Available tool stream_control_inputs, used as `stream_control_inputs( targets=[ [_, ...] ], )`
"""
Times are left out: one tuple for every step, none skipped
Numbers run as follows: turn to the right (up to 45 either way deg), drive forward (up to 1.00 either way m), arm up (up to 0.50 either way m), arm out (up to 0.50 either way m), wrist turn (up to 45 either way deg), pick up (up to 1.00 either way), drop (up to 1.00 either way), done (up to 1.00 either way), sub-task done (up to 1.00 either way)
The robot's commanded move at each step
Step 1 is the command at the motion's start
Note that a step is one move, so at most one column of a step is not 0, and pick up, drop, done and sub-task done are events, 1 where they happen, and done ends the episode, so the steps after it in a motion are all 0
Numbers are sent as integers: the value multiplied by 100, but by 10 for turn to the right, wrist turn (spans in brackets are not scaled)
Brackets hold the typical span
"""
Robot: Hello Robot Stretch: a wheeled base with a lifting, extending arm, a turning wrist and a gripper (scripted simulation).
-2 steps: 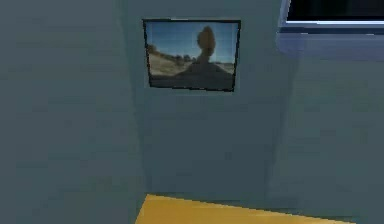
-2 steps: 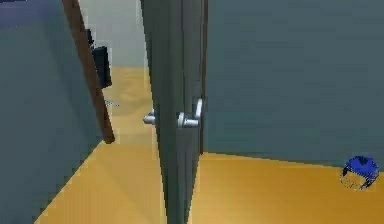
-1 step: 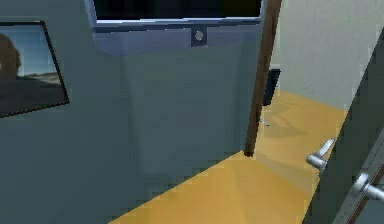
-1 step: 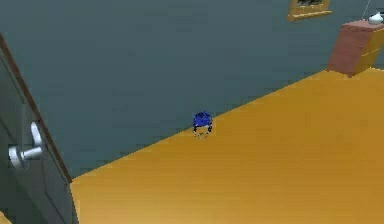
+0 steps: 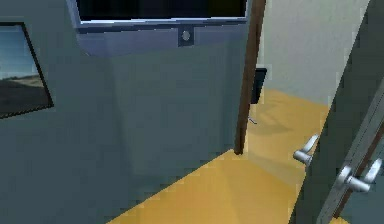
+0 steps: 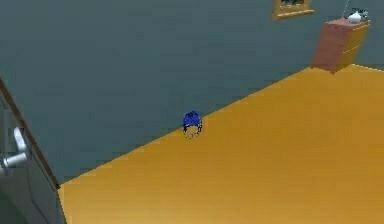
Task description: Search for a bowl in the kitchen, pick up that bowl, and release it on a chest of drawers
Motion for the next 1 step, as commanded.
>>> stream_control_inputs(
  targets=[
    [0,50,0,0,0,0,0,0,0]
  ],
)
